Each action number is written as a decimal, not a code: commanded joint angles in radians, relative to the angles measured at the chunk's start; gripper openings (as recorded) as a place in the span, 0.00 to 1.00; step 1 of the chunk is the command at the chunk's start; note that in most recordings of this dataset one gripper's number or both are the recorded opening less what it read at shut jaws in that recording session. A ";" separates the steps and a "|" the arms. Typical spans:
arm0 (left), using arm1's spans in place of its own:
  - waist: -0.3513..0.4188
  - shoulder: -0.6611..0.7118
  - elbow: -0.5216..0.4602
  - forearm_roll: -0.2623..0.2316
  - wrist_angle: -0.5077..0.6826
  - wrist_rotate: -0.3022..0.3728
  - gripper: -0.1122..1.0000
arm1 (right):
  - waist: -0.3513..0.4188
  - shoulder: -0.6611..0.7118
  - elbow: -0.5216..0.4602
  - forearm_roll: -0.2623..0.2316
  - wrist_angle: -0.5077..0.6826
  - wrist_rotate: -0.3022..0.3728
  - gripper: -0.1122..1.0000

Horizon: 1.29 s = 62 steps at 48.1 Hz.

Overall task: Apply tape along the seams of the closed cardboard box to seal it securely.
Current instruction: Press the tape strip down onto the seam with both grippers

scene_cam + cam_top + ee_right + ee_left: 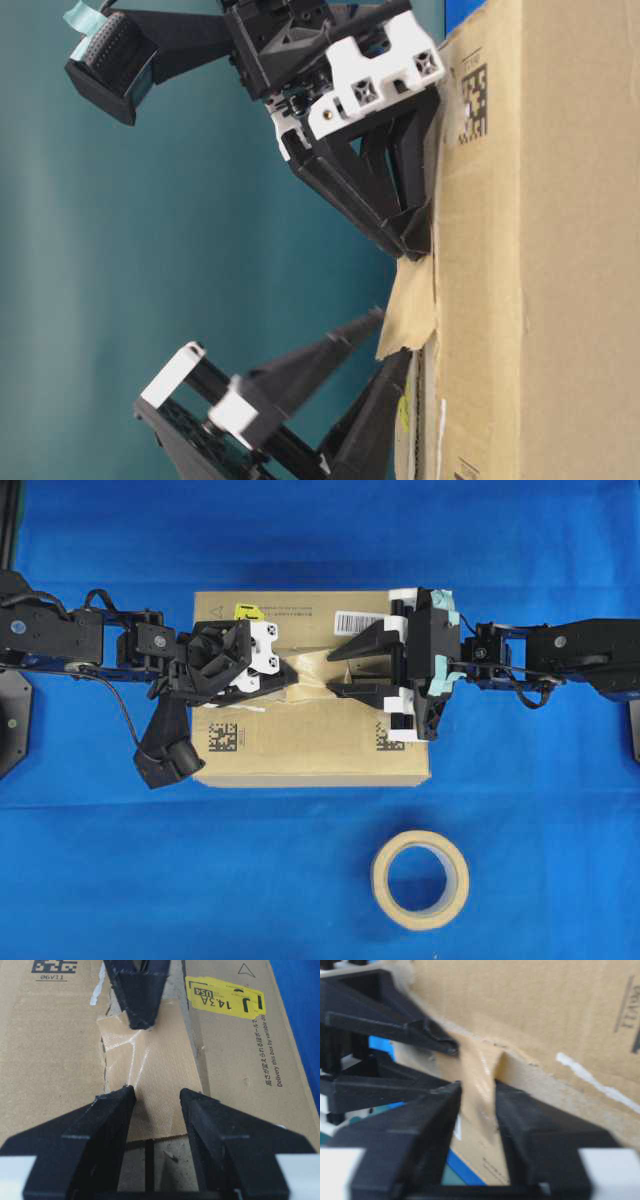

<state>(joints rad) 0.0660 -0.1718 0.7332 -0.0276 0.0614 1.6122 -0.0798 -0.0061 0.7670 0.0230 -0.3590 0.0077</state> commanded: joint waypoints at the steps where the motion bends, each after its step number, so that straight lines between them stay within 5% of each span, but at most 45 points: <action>1: 0.014 -0.009 -0.021 0.000 0.002 -0.002 0.40 | -0.002 -0.009 -0.017 0.003 -0.002 -0.002 0.55; 8: 0.017 -0.009 -0.023 0.000 0.003 -0.003 0.53 | -0.002 -0.009 -0.015 0.003 0.008 -0.002 0.55; 37: 0.018 -0.011 -0.067 0.000 0.153 -0.009 0.53 | -0.003 -0.009 -0.012 0.037 0.075 -0.002 0.55; 62: 0.006 -0.103 -0.029 -0.009 0.104 -0.089 0.53 | 0.005 -0.100 0.009 0.037 0.074 -0.002 0.55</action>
<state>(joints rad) 0.0798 -0.2378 0.7056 -0.0307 0.1994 1.5493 -0.0798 -0.0506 0.7808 0.0568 -0.2807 0.0077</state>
